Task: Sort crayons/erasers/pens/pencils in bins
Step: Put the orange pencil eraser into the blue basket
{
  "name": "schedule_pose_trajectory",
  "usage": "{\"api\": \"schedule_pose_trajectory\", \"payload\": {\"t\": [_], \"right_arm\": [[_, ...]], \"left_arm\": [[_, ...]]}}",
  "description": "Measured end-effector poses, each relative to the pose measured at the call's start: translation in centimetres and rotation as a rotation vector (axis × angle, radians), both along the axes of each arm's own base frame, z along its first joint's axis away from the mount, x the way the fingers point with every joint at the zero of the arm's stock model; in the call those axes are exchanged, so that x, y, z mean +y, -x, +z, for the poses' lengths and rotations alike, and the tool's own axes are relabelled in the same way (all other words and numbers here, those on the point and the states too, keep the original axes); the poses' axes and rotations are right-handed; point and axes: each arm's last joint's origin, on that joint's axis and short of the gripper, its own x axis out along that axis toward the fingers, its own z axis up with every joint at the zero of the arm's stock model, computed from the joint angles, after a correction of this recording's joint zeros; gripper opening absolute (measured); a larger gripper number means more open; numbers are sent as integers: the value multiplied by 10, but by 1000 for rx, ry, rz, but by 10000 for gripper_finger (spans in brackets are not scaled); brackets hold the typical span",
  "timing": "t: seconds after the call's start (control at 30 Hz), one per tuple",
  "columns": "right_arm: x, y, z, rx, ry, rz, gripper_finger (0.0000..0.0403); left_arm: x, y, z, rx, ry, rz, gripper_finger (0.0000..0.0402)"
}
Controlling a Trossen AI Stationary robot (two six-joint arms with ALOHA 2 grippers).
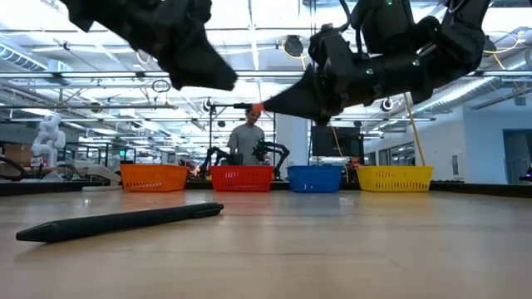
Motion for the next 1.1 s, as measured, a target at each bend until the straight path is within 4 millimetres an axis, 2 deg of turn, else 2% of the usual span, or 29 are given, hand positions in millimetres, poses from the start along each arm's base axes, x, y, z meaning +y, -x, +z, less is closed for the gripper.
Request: {"api": "schedule_pose_trajectory", "payload": {"t": [0.17,0.4,0.47,0.63,0.73,0.93,1.1], "right_arm": [[-25,9,19,57,86,-159,3],[-90,26,57,276,178,-458,3],[-113,31,60,347,181,-520,3],[-166,41,49,461,113,-591,3],[-186,48,36,496,61,-593,3],[-211,56,11,548,-4,-624,4],[-216,56,-4,572,-29,-618,4]], "left_arm": [[-6,14,-1,100,-7,8,182],[-21,27,-14,154,5,-11,158],[-25,31,-17,140,13,-21,150],[-31,39,-24,106,40,-30,135],[-35,45,-24,91,46,-17,132],[-38,54,-25,81,63,-16,131],[-36,58,-28,109,60,7,131]]}}
